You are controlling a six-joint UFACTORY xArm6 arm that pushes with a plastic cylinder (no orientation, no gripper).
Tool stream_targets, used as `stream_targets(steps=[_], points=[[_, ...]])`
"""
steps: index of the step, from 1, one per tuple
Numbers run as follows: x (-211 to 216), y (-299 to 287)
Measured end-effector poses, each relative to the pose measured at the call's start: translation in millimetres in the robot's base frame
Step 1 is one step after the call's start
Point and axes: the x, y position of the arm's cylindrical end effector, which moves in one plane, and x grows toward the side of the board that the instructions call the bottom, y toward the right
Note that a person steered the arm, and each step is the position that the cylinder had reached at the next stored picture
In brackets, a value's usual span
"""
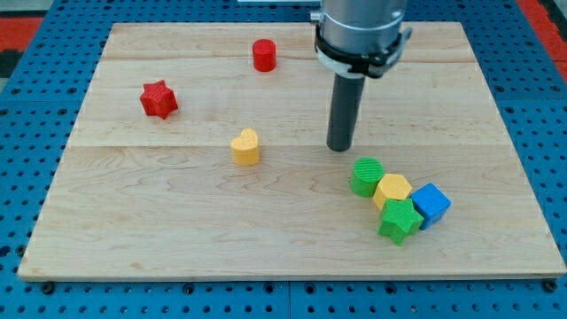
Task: Place the blue triangle close to the blue cube
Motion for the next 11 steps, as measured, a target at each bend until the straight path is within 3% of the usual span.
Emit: stream_targets(steps=[1, 3, 6, 8, 9, 10, 11], points=[[-27, -18], [-41, -11], [-152, 17], [-181, 94], [-239, 94], [-232, 29], [-205, 9]])
